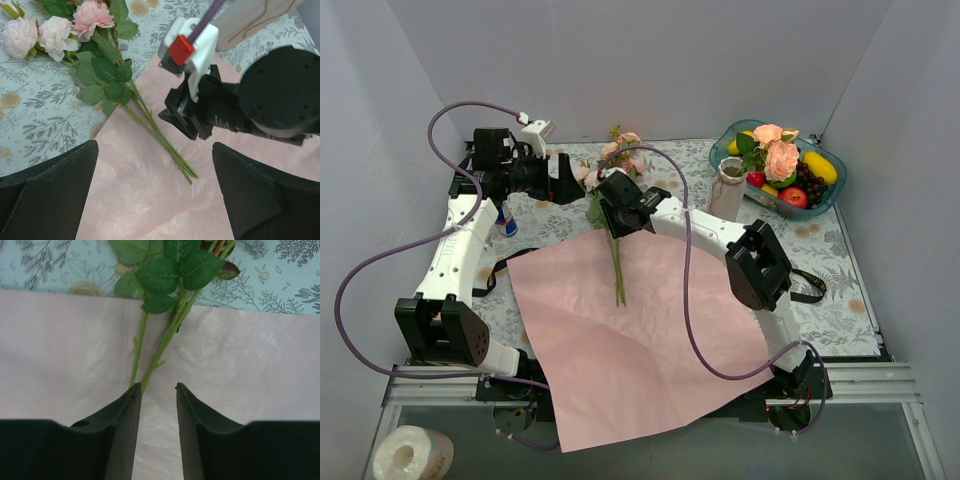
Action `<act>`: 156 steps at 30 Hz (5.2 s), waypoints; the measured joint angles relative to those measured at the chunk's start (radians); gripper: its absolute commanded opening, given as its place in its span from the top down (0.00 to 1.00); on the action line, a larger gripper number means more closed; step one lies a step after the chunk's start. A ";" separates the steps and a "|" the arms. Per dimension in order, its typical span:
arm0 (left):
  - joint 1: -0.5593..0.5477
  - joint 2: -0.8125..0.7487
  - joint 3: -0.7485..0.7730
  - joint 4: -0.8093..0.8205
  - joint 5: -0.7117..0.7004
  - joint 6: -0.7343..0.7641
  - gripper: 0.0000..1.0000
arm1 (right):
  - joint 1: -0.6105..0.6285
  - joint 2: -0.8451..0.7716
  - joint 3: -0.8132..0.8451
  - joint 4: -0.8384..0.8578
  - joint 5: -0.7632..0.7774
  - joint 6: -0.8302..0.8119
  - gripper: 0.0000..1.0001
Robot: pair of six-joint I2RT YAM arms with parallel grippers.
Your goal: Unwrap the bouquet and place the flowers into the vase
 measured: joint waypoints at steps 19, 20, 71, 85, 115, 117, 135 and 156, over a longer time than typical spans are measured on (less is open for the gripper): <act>0.024 0.018 -0.017 0.016 -0.005 0.019 0.02 | -0.114 0.210 0.200 -0.015 -0.109 0.028 0.52; 0.025 0.018 -0.020 0.016 -0.006 0.022 0.02 | -0.114 0.220 0.200 -0.014 -0.115 0.029 0.52; 0.043 0.018 -0.069 0.023 0.014 0.046 0.02 | -0.049 -0.455 0.241 0.188 -0.013 -0.350 0.99; 0.043 0.045 -0.036 0.025 0.047 0.036 0.02 | -0.086 -0.977 -0.465 0.968 0.134 -0.834 0.99; 0.044 0.084 0.015 0.023 0.067 0.041 0.02 | -0.349 -0.671 -0.624 1.318 0.109 -0.693 0.99; 0.045 0.084 0.015 0.023 0.066 0.042 0.02 | -0.351 -0.664 -0.643 1.326 0.119 -0.689 0.99; 0.052 0.085 0.043 0.012 0.066 0.037 0.02 | -0.378 -0.659 -0.737 1.229 0.211 -0.574 0.19; 0.056 0.089 0.043 0.013 0.053 0.001 0.02 | -0.034 -0.632 -0.378 0.813 0.048 -0.609 0.15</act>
